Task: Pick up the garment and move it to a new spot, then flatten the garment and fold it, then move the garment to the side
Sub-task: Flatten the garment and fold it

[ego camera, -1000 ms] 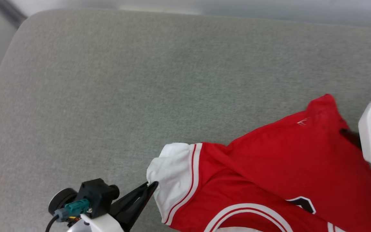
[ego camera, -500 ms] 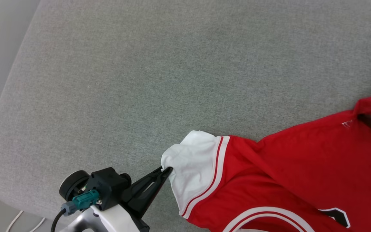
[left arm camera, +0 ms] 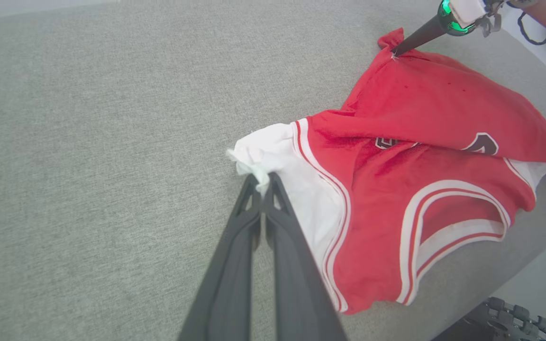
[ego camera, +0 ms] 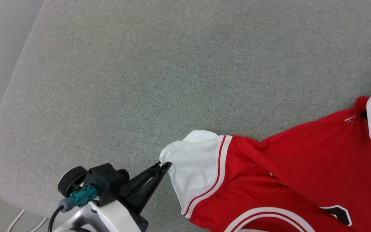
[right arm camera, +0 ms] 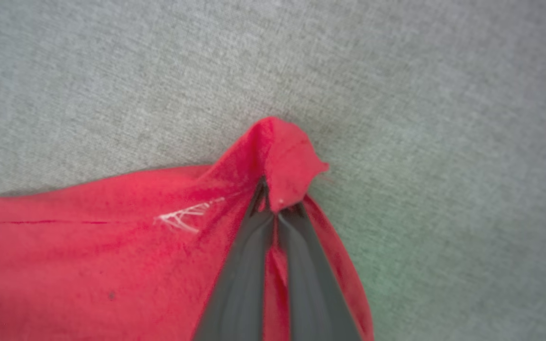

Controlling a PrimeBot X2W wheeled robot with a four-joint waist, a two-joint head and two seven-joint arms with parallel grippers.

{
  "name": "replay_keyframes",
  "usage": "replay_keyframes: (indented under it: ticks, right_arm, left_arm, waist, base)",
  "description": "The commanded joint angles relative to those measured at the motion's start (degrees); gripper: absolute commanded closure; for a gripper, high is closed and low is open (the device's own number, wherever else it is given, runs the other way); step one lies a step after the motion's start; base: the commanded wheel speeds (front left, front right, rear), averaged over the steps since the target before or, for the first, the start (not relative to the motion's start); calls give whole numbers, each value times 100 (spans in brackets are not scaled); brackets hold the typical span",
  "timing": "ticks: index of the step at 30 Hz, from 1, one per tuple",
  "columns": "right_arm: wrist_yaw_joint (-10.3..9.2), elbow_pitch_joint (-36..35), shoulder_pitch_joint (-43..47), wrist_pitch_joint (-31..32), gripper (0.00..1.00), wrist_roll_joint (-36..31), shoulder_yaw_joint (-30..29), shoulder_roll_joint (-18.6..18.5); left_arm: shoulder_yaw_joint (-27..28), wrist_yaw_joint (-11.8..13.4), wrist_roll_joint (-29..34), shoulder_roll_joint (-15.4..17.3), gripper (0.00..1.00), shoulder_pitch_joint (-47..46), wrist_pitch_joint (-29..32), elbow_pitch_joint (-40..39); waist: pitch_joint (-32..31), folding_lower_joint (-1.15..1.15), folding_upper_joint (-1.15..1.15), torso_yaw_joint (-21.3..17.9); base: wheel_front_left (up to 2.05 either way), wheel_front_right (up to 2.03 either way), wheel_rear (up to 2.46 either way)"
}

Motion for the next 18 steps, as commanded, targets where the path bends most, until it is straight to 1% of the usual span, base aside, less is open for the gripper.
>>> replay_keyframes:
  ticks: [1, 8, 12, 15, 16, 18]
  right_arm:
    - [-2, 277, 302, -8, 100, 59, 96, 65]
    - [-3, 362, 15, -784, 100, 315, 168, -86]
    - [-2, 348, -100, -1232, 100, 462, 236, -140]
    - [-2, 168, -70, -1592, 100, 409, 376, -285]
    - [-2, 87, -38, -1693, 100, 469, 410, -274]
    - [-2, -105, 9, -1812, 100, 569, 417, -283]
  left_arm:
    - [24, 26, -13, 28, 100, -11, -43, -1]
    - [147, 104, -26, 113, 100, 81, -100, -39]
    - [261, 219, 17, 218, 100, 128, -137, -39]
    - [376, 299, -77, 251, 100, 190, -171, -93]
    - [441, 319, -148, 244, 100, 211, -201, -86]
    - [581, 370, -137, 361, 100, 197, -244, -58]
  waist:
    - [-68, 0, 0, -47]
    - [-506, 0, 0, -316]
    - [-900, 0, 0, -544]
    - [-1178, 0, 0, -712]
    - [-1276, 0, 0, -778]
    - [-1432, 0, 0, -912]
  base:
    - [0, 0, 0]
    - [0, 0, 0]
    - [0, 0, 0]
    - [0, 0, 0]
    - [0, 0, 0]
    - [0, 0, 0]
